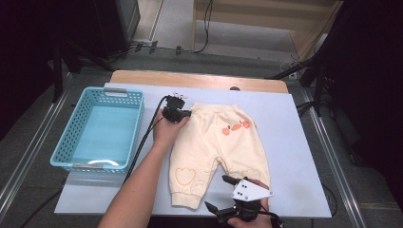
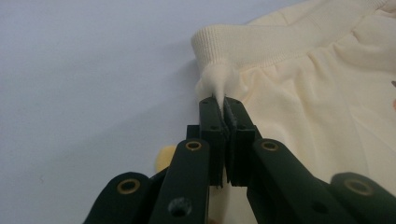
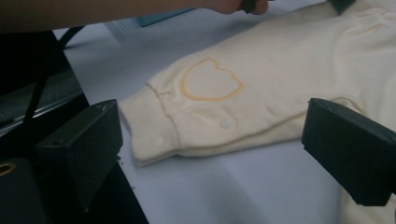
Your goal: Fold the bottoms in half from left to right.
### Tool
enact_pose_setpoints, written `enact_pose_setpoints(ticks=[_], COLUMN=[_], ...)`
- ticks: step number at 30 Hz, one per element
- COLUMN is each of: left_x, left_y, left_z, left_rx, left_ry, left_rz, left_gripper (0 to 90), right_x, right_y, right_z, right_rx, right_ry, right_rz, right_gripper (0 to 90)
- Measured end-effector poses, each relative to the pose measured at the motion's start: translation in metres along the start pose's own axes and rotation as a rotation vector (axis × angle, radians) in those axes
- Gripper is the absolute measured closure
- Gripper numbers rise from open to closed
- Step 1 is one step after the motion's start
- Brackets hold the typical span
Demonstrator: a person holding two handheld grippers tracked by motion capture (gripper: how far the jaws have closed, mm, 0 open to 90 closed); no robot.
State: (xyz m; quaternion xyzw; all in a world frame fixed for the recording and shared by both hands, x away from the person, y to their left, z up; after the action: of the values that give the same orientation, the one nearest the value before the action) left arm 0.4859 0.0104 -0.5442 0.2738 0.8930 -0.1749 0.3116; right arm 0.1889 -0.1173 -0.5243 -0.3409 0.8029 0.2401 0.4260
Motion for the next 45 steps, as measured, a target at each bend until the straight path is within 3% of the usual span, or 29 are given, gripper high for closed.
enact_pose_setpoints(ticks=[10,15,20,26,32,36,37,40,45], left_x=[0.002,0.003,0.003,0.004,0.005,0.005,0.005,0.004,0.000], left_y=[0.001,0.001,0.000,0.001,0.000,-0.001,-0.001,-0.002,-0.005], left_z=[0.001,0.001,0.002,0.004,0.005,0.004,0.004,0.002,-0.005], left_rx=[-0.002,-0.001,-0.003,-0.003,-0.001,0.000,0.000,-0.002,-0.015], left_ry=[0.009,0.008,0.006,0.005,0.002,0.002,0.000,-0.001,-0.018], left_rz=[0.012,0.004,-0.002,-0.014,-0.019,-0.018,-0.019,-0.015,-0.003], left_gripper=[88.2,88.2,88.2,88.2,88.1,88.2,88.2,88.2,88.3], right_x=[-0.017,-0.016,-0.011,-0.005,-0.002,0.001,0.001,0.002,0.002], right_y=[0.039,0.048,0.056,0.058,0.060,0.063,0.063,0.060,0.052], right_z=[0.033,0.055,0.072,0.088,0.089,0.090,0.090,0.088,0.080], right_rx=[-0.049,-0.084,-0.088,-0.030,0.014,0.095,0.109,0.089,0.047], right_ry=[0.032,0.075,0.119,0.152,0.169,0.180,0.179,0.193,0.191], right_rz=[-0.091,-0.088,-0.114,-0.139,-0.190,-0.251,-0.257,-0.240,-0.202], right_gripper=[32.0,43.0,44.6,41.3,41.8,49.8,56.5,74.8,79.2])
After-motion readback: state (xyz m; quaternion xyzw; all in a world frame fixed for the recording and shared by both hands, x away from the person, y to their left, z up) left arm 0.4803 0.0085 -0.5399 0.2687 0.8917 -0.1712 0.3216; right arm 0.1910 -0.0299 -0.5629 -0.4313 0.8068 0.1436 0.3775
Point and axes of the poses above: each handheld gripper's, and its own axes: z roughly forward along the jaws, x roughly out of its underside, y roughly to its left, the point moved 7 cm from there along z, roughly forward along the jaws, and after that the axes turned 2 degrees about y, right-handed, at the moved point
